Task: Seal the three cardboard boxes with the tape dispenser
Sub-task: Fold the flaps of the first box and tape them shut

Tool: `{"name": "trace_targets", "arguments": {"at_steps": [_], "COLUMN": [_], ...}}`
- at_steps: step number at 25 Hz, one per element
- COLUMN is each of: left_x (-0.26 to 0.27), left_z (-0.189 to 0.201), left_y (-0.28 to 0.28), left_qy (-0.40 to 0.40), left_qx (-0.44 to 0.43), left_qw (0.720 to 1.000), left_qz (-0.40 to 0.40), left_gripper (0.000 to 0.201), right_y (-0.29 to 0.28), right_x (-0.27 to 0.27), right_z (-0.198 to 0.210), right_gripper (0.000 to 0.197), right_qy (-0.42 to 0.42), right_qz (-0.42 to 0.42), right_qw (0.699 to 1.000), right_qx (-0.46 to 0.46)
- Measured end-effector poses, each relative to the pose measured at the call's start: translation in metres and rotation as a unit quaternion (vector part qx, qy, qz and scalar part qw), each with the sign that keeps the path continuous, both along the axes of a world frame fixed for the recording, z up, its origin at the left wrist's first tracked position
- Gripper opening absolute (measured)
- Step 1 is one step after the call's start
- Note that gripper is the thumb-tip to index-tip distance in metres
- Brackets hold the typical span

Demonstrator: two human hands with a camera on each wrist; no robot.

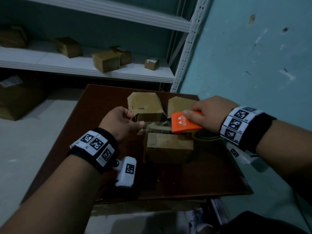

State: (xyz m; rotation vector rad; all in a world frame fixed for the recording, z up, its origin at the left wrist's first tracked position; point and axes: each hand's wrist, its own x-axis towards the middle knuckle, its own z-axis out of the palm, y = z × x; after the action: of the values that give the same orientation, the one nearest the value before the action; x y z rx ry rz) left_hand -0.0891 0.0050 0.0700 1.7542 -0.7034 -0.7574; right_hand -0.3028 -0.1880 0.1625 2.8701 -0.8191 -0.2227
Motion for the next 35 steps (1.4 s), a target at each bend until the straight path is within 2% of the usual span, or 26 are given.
{"name": "trace_targets", "arguments": {"at_steps": [3,11,14,18,20,22,23,25,26,27,28,30,32,33,35], "left_x": [0.004,0.002,-0.002,-0.005,-0.004,-0.007,-0.01,-0.016,-0.018,-0.019,-0.02,-0.022,-0.033,-0.04,-0.05], "left_z": [-0.01,-0.035,-0.043,-0.045,-0.045,-0.046,-0.044,-0.039,-0.039,-0.039,-0.042,-0.048,-0.05,-0.049,-0.05], "left_y": [-0.004,-0.011,-0.015,-0.014,-0.013,-0.014,-0.017,-0.025,-0.027,-0.028,-0.03,-0.033,-0.039,-0.041,-0.047], "left_qy": [-0.042,-0.001,0.009,-0.015,-0.032,0.035,0.122,0.321,0.369,0.375,0.34,0.177,0.031,0.009,0.044], "left_qx": [0.04,0.119,0.148,0.162,0.165,0.091,0.027,-0.083,-0.097,-0.089,-0.073,-0.022,-0.001,-0.007,-0.027], "left_qw": [0.998,0.992,0.989,0.987,0.985,0.995,0.992,0.943,0.924,0.922,0.937,0.984,0.998,0.999,0.999], "left_qz": [0.018,0.03,0.008,-0.011,-0.041,-0.034,-0.007,0.026,0.03,0.026,0.019,0.026,0.047,0.039,0.012], "left_gripper": [0.037,0.034,0.033,0.037,0.029,0.022,0.021,0.015,0.014,0.016,0.019,0.028,0.04,0.047,0.057], "right_y": [0.004,0.006,0.003,0.001,0.001,0.003,0.004,0.007,0.008,0.009,0.01,0.011,0.011,0.012,0.013], "right_x": [0.014,0.035,0.038,0.039,0.04,0.042,0.043,0.044,0.044,0.045,0.046,0.048,0.048,0.048,0.049], "right_z": [-0.009,-0.023,-0.025,-0.027,-0.028,-0.028,-0.027,-0.026,-0.027,-0.027,-0.027,-0.027,-0.026,-0.026,-0.025], "right_gripper": [0.059,0.059,0.062,0.064,0.065,0.065,0.064,0.063,0.063,0.062,0.062,0.062,0.062,0.062,0.061], "right_qy": [0.036,0.066,0.06,0.063,0.063,0.064,0.064,0.062,0.061,0.062,0.064,0.069,0.068,0.066,0.064], "right_qz": [0.004,0.009,0.013,0.011,0.013,0.019,0.023,0.029,0.031,0.032,0.031,0.031,0.03,0.032,0.039], "right_qw": [0.999,0.996,0.997,0.996,0.996,0.996,0.996,0.995,0.995,0.995,0.995,0.994,0.995,0.995,0.994], "right_qx": [-0.032,-0.052,-0.051,-0.054,-0.058,-0.063,-0.064,-0.067,-0.068,-0.068,-0.068,-0.072,-0.074,-0.075,-0.078]}}
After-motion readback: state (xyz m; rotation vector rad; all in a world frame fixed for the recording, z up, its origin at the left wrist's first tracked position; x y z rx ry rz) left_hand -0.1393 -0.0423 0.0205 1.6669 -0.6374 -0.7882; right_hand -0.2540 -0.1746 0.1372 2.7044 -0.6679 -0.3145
